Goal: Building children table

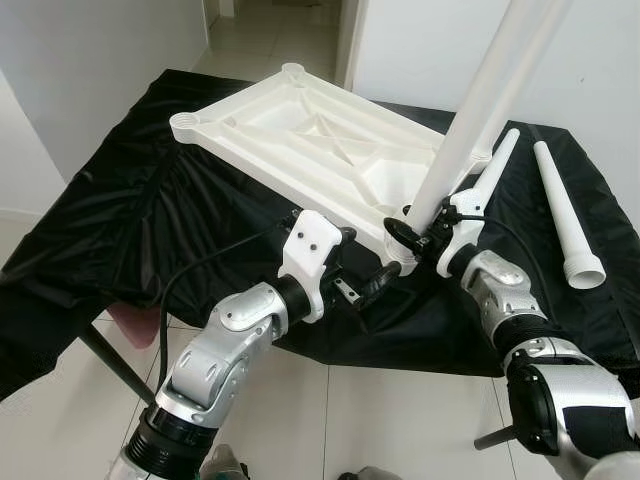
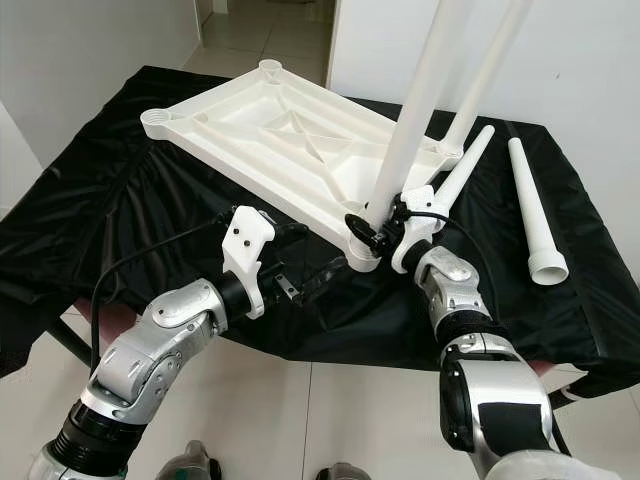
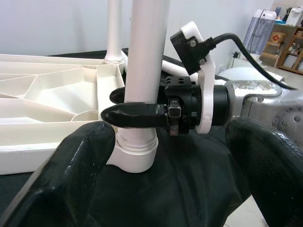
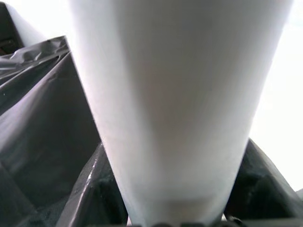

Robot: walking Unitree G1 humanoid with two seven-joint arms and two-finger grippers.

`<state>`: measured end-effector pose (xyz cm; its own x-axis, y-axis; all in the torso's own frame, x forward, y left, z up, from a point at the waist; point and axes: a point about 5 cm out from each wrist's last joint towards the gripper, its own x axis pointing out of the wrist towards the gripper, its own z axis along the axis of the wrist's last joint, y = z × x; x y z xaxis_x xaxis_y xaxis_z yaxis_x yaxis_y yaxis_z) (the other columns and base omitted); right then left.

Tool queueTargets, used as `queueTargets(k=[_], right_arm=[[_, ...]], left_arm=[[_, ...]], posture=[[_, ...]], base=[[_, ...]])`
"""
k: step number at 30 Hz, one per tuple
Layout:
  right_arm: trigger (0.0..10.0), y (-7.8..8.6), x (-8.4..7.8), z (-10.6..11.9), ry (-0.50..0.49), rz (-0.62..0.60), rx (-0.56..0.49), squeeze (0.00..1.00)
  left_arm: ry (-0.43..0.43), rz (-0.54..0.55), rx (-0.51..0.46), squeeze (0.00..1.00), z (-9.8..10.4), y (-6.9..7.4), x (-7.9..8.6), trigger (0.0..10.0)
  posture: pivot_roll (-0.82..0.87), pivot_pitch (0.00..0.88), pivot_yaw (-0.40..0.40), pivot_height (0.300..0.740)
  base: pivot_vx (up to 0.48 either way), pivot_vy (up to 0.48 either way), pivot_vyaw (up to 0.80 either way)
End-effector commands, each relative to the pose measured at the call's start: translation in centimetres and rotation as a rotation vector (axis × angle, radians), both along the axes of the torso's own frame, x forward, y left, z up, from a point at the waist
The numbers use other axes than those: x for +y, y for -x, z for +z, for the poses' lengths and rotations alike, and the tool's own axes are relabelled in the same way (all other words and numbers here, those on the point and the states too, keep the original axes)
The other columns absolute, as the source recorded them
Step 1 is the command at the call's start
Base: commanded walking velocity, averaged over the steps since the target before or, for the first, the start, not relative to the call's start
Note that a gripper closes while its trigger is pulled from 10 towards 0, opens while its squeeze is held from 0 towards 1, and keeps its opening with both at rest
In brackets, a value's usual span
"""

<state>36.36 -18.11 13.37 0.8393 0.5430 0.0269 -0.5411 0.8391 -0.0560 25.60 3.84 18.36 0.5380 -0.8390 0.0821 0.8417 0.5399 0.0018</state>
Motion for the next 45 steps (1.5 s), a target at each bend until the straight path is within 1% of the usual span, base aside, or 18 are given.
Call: queueTargets(k=[1,6,10,12,15,16,18,21,25,26,27,30,34,37,38,39,42,45], right_arm=[[10.0,0.4,0.1,-1.3,-0.012,-0.043,0.040,0.00],[10.0,0.4,0.4,-1.5,-0.029,-0.133,0.039,0.00],[10.0,0.5,0.7,-2.0,-0.045,-0.172,0.068,0.00],[10.0,0.5,0.4,-2.6,-0.043,-0.250,0.090,0.00],[10.0,0.6,0.2,-2.7,-0.048,-0.288,0.095,0.00],[10.0,0.6,0.2,-2.8,-0.055,-0.327,0.094,0.00],[10.0,0.6,0.3,-2.8,-0.065,-0.361,0.093,0.00],[10.0,0.8,0.6,-2.8,-0.094,-0.470,0.092,0.00],[10.0,0.9,0.6,-2.8,-0.097,-0.531,0.096,0.00],[10.0,1.0,0.8,-2.7,-0.098,-0.620,0.080,0.00],[10.0,1.0,0.8,-2.7,-0.098,-0.620,0.080,0.00],[10.0,1.4,1.2,-2.7,-0.117,-0.727,0.072,0.00],[10.0,1.7,1.4,-2.8,-0.124,-0.797,0.073,0.00],[10.0,2.2,1.7,-2.8,-0.118,-0.933,0.073,0.00],[10.0,2.2,1.7,-2.8,-0.118,-0.933,0.073,0.00],[10.0,2.3,2.0,-2.7,-0.115,-0.954,0.068,0.00],[10.0,2.3,3.0,-2.5,-0.091,-0.937,0.058,0.00],[10.0,2.3,3.1,-2.5,-0.086,-0.921,0.063,0.00]], left_arm=[[-0.005,-0.013,-0.002,0.00,0.1,0.2,0.0,10.0],[-0.005,-0.016,0.002,0.00,0.0,0.3,-0.1,10.0],[-0.005,-0.015,0.003,0.00,0.0,0.3,-0.1,10.0],[-0.003,-0.016,0.005,0.00,-0.1,0.4,-0.2,10.0],[-0.002,-0.018,0.006,0.00,-0.1,0.4,-0.3,10.0],[-0.001,-0.019,0.006,0.00,-0.1,0.4,-0.3,10.0],[-0.001,-0.020,0.007,0.00,-0.1,0.4,-0.3,10.0],[0.000,-0.023,0.009,0.00,-0.1,0.5,-0.4,10.0],[0.000,-0.025,0.010,0.00,-0.2,0.6,-0.4,10.0],[-0.003,-0.027,0.012,0.00,-0.2,0.6,-0.4,10.0],[-0.003,-0.027,0.012,0.00,-0.2,0.6,-0.4,10.0],[-0.003,-0.029,0.012,0.00,-0.3,0.6,-0.5,10.0],[-0.003,-0.029,0.011,0.00,-0.3,0.6,-0.6,10.0],[-0.001,-0.029,0.010,0.00,-0.3,0.6,-0.6,10.0],[-0.001,-0.029,0.010,0.00,-0.3,0.6,-0.6,10.0],[0.000,-0.029,0.010,0.00,-0.3,0.6,-0.6,10.0],[0.002,-0.029,0.010,0.00,-0.3,0.6,-0.7,10.0],[0.002,-0.030,0.010,0.00,-0.3,0.7,-0.7,10.0]], posture=[[0.11,0.010,-0.050,0.740],[0.11,0.014,-0.053,0.740],[0.11,0.015,-0.056,0.740],[0.10,0.015,-0.056,0.740],[0.10,0.015,-0.056,0.740],[0.10,0.015,-0.058,0.740],[0.10,0.014,-0.059,0.740],[0.11,0.011,-0.061,0.740],[0.11,0.011,-0.061,0.740],[0.11,0.011,-0.062,0.740],[0.11,0.011,-0.062,0.740],[0.11,0.007,-0.067,0.740],[0.11,0.004,-0.071,0.740],[0.11,0.000,-0.074,0.740],[0.11,0.000,-0.074,0.740],[0.11,0.000,-0.077,0.740],[0.11,0.000,-0.078,0.740],[0.11,0.000,-0.079,0.740]], base=[[0.000,0.000,0.00],[0.000,0.000,0.00],[0.000,0.000,0.00],[0.000,0.000,0.00],[0.000,0.000,0.00],[0.000,0.000,0.00],[0.000,0.000,0.00],[0.000,0.000,0.00],[0.000,0.000,0.00],[0.000,0.000,0.00],[0.000,0.000,0.00],[0.000,0.000,0.00],[0.000,0.000,0.00],[0.000,0.000,0.00],[0.000,0.000,0.00],[0.000,0.000,0.00],[0.000,0.000,0.00],[0.000,0.000,0.00]])
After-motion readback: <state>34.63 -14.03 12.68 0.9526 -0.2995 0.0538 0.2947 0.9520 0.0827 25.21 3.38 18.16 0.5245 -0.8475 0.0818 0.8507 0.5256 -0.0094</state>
